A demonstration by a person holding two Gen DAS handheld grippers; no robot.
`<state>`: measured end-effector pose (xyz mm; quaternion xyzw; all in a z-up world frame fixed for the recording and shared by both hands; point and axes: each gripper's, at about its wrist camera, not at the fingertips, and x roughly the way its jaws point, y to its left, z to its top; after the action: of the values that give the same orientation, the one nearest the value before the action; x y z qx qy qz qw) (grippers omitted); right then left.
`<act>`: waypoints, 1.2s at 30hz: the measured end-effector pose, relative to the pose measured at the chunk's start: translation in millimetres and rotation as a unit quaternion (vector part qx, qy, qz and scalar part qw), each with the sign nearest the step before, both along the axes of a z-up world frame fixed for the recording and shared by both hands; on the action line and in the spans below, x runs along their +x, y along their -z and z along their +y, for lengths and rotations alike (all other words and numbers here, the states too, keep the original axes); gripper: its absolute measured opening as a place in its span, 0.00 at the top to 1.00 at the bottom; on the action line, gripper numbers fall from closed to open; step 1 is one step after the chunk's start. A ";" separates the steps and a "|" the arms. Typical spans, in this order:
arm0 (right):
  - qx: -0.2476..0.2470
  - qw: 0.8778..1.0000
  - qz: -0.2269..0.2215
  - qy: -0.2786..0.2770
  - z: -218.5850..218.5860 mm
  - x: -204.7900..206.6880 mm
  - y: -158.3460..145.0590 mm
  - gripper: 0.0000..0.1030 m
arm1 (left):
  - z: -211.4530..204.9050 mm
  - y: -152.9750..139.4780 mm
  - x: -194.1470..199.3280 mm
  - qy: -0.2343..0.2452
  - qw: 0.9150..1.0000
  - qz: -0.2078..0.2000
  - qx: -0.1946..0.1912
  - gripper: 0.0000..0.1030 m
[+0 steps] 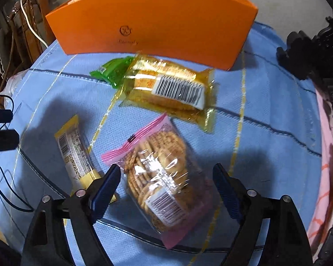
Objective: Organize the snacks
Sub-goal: 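Move both tools back over the remaining snacks, then grasp the pink zip bag of biscuits with the right tool while the left tool grasps the yellow granola bar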
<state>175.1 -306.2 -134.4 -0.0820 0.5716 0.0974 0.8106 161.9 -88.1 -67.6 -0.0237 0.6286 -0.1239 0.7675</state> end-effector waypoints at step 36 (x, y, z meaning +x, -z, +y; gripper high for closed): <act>0.122 0.989 0.027 0.078 -17.0 -177.2 -36.5 0.56 | -77.0 46.6 9.0 -0.051 0.996 0.071 0.012 0.15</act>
<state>-2.1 -323.2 -97.9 0.0648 0.5821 0.1051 0.8037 170.9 -165.1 -114.1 -0.0553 0.6810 -0.0744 0.7264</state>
